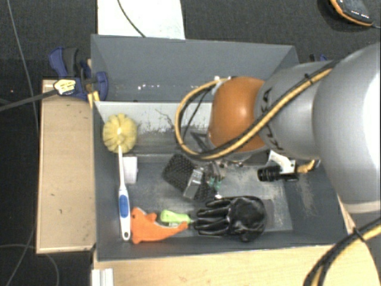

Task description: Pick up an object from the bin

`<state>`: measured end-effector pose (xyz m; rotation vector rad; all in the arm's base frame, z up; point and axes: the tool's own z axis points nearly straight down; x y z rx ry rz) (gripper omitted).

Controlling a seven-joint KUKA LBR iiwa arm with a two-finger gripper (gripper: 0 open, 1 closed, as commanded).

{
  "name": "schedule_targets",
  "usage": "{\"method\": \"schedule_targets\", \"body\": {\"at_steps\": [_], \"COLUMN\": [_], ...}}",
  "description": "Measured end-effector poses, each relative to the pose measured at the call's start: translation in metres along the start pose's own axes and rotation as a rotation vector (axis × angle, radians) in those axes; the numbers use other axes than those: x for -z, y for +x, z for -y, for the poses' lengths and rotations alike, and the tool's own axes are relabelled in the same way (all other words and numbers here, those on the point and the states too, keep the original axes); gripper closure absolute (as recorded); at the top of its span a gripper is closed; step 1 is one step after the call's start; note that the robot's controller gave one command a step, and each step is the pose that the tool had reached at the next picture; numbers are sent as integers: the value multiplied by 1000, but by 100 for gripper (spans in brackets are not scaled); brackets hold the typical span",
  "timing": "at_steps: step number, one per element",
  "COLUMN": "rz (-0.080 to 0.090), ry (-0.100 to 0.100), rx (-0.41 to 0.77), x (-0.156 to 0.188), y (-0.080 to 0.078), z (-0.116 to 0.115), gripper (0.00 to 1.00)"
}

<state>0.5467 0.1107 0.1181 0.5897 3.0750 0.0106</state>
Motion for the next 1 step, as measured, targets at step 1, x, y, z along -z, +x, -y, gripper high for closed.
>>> {"method": "schedule_targets", "body": {"at_steps": [1], "rz": [2], "ry": [-1], "rx": [2], "x": [24], "y": [-1], "z": [-1], "gripper": [100]}}
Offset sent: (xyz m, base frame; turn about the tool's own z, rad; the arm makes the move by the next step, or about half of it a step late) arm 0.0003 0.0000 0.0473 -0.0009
